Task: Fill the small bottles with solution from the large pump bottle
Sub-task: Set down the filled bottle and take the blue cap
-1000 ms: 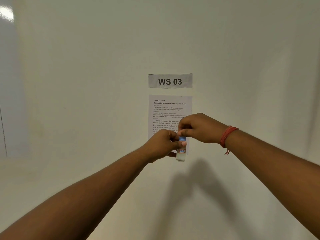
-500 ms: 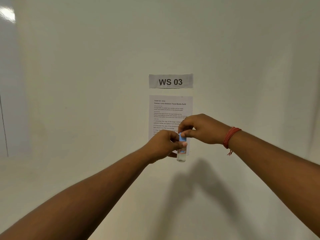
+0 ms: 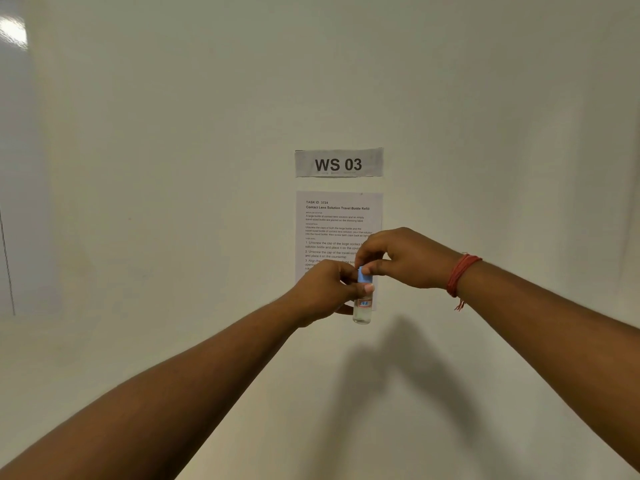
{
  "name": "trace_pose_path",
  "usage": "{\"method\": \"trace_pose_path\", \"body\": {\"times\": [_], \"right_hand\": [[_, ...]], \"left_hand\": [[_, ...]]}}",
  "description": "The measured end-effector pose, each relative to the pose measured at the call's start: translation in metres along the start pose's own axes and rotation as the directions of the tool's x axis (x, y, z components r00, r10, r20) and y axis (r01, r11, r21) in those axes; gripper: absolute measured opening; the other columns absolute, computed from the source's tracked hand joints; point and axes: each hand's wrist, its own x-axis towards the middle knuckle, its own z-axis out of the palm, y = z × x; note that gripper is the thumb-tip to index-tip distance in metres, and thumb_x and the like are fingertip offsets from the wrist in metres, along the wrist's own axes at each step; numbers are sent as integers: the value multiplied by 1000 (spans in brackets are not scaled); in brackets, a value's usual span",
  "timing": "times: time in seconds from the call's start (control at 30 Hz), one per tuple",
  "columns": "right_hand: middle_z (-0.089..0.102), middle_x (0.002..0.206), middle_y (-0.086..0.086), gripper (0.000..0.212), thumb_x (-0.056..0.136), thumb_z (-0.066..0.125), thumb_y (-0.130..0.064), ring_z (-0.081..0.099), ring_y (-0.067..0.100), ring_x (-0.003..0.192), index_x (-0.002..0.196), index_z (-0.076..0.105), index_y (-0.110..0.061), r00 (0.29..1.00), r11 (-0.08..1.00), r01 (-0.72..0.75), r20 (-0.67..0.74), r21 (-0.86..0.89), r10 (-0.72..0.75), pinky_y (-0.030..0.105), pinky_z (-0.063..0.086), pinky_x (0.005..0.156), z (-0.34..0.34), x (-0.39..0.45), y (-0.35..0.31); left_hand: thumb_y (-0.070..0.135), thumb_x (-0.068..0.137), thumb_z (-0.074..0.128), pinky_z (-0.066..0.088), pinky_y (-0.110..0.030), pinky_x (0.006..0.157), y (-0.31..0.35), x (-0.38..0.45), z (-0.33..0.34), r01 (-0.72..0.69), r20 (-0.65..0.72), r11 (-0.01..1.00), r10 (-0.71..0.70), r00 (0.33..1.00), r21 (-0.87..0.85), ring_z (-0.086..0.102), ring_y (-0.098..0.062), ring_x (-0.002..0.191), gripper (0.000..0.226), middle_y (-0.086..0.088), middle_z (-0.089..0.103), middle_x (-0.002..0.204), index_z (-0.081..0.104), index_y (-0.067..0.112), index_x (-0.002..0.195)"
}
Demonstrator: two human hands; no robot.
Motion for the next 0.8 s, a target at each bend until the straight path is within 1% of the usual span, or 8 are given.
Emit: {"method": "trace_pose_path", "body": {"times": [0.1,0.17,0.23,0.3,0.4,0.5,0.6,0.8], "right_hand": [[67,96,-6,14,93,63,-32,60,13,89,97,70,-21,1000,998,-20,-6,-59,20,35,53,84,2,1,-1],[66,95,-7,15,94,62,-35,60,13,88,96,69,-22,999,996,-39,-13,-77,38,35,53,82,3,1,-1],[64,99,-12,18,95,60,-35,60,13,92,105,69,-23,999,997,-38,-21,-73,37,30,50,83,3,0,-2],[59,102,-16,22,96,59,-30,58,11,94,116,67,-24,999,999,-27,-28,-43,26,22,44,82,3,-1,-1],[61,102,-16,21,96,61,-23,56,8,95,115,69,-24,1000,1000,-6,-11,-5,6,17,39,80,3,-3,0],[66,104,-8,16,95,61,-22,57,11,96,108,70,-22,1000,1000,-4,-4,-11,4,23,45,85,3,-4,-3],[67,101,-4,13,96,59,-24,58,14,95,102,70,-20,1000,999,-9,-5,-49,9,31,49,88,4,-3,-8],[65,96,-4,13,97,56,-24,57,15,91,97,68,-18,999,994,-19,-38,-103,15,34,51,87,7,-1,-12]], "left_hand": [[18,95,69,63,-44,87,0,0,1,2,6,1000,-2,1000,-6,74,-25,102,27,-13,72,114,70,0,116],[17,95,70,63,-43,87,0,0,2,5,5,1000,-5,1000,-23,74,-25,102,27,-13,72,113,70,0,116],[17,95,70,63,-44,87,0,-1,2,2,2,1000,-2,1000,-25,74,-25,102,27,-14,72,113,70,0,116],[18,95,70,63,-42,87,0,-1,1,0,-4,1000,0,1000,-17,74,-25,101,26,-13,72,112,71,0,114],[19,95,70,63,-40,86,1,-3,0,0,-6,1000,0,1000,-14,74,-25,101,28,-12,72,113,70,1,116],[18,95,70,64,-34,82,1,-4,0,-4,-3,1000,4,1000,-22,74,-24,100,27,-11,72,113,71,0,116],[17,96,70,64,-29,78,1,-4,0,-15,-2,999,15,1000,-29,74,-22,98,26,-11,72,109,71,0,114],[17,97,67,63,-38,85,2,-5,1,-23,-17,1000,23,1000,-16,73,-26,101,26,-15,72,112,70,-1,116]]}}
